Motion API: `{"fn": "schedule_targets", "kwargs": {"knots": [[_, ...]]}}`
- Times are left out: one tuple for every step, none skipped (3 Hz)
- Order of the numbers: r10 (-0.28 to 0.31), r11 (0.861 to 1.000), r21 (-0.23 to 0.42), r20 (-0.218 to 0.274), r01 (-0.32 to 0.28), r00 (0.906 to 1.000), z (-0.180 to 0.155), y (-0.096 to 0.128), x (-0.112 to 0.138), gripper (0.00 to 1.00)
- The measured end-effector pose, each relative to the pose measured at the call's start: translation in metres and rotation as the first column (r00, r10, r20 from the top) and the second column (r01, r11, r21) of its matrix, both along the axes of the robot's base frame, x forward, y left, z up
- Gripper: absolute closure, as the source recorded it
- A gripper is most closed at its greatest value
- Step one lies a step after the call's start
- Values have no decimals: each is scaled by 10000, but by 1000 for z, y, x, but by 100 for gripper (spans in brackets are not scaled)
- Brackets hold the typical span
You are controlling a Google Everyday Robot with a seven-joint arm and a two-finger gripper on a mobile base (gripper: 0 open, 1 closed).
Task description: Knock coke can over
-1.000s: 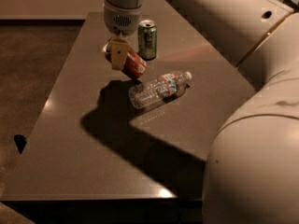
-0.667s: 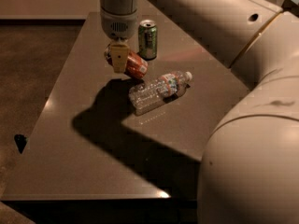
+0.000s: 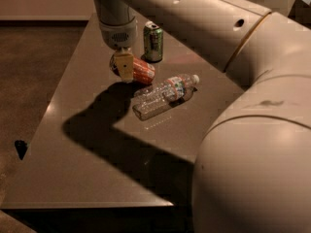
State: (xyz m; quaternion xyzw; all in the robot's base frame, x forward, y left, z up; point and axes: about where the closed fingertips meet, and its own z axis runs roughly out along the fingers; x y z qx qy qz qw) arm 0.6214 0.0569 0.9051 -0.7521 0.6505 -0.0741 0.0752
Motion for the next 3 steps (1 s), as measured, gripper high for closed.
{"fn": "schedule_targets", "kwargs": {"knots": [[384, 9987, -334, -219, -391, 9990, -9, 3, 1, 12], [918, 9934, -622, -692, -962, 9934, -25, 11, -1, 0], [932, 9932, -627, -698, -976, 9932, -26, 11, -1, 0]]}}
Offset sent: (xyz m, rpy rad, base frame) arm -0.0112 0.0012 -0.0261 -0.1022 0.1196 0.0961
